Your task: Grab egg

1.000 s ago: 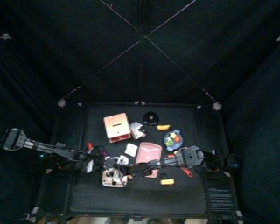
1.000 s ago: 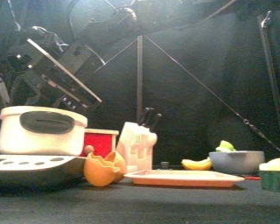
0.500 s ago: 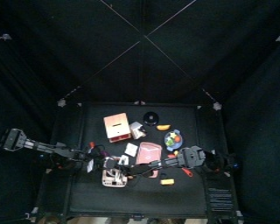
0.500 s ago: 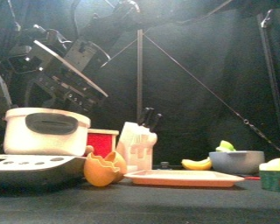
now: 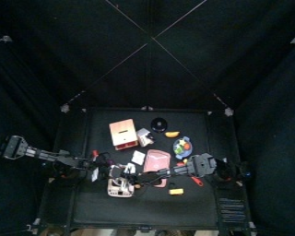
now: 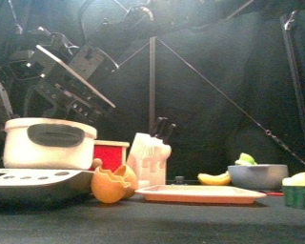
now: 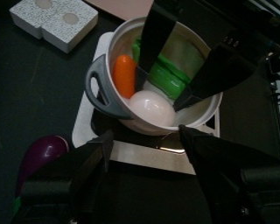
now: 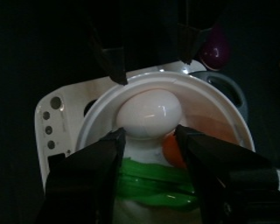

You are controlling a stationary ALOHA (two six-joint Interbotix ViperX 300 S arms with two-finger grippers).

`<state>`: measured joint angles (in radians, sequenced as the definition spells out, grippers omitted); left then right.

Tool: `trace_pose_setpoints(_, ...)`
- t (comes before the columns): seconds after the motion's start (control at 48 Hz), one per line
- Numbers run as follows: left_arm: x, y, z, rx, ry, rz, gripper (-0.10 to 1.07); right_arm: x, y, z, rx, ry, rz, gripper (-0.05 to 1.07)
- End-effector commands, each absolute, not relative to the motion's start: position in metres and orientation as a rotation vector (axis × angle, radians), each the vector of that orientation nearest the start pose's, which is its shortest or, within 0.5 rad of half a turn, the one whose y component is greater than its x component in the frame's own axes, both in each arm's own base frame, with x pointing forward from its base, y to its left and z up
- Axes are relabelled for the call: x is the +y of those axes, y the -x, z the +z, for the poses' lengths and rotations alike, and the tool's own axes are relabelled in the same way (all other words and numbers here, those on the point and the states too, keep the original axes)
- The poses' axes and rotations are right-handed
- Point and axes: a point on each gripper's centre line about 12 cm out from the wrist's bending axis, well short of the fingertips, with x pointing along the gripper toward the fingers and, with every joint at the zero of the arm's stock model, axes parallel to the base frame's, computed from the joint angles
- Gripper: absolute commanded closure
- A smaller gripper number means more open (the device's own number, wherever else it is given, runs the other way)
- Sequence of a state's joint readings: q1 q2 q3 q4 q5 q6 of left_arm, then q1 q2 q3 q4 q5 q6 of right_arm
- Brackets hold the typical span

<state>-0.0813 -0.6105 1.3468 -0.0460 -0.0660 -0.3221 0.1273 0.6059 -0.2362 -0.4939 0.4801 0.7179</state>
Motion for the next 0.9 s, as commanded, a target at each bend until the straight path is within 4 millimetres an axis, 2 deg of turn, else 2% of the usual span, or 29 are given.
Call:
trace_pose_setpoints(0.0, -0.013, -0.194, 0.133, 0.678, 0.325, 0.06, 0.04, 0.05, -0.584, 0.176, 0.655, -0.15, -0.138, 0.16)
trace_pose_setpoints(0.188, -0.013, -0.194, 0.132, 0.68, 0.322, 0.057, 0.04, 0.047, -0.583, 0.171, 0.657, -0.149, -0.135, 0.09)
trace_pose_setpoints(0.438, -0.013, -0.194, 0.132, 0.68, 0.317, 0.055, 0.04, 0.045, -0.579, 0.163, 0.699, -0.134, -0.158, 0.09)
trace_pose_setpoints(0.542, -0.013, -0.193, 0.132, 0.681, 0.318, 0.057, 0.04, 0.046, -0.577, 0.166, 0.705, -0.128, -0.162, 0.1)
trace_pose_setpoints(0.729, -0.013, -0.193, 0.132, 0.683, 0.318, 0.057, 0.04, 0.046, -0.575, 0.164, 0.728, -0.123, -0.176, 0.15)
trace_pose_setpoints(0.875, -0.013, -0.193, 0.132, 0.681, 0.318, 0.057, 0.04, 0.045, -0.576, 0.166, 0.726, -0.121, -0.179, 0.25)
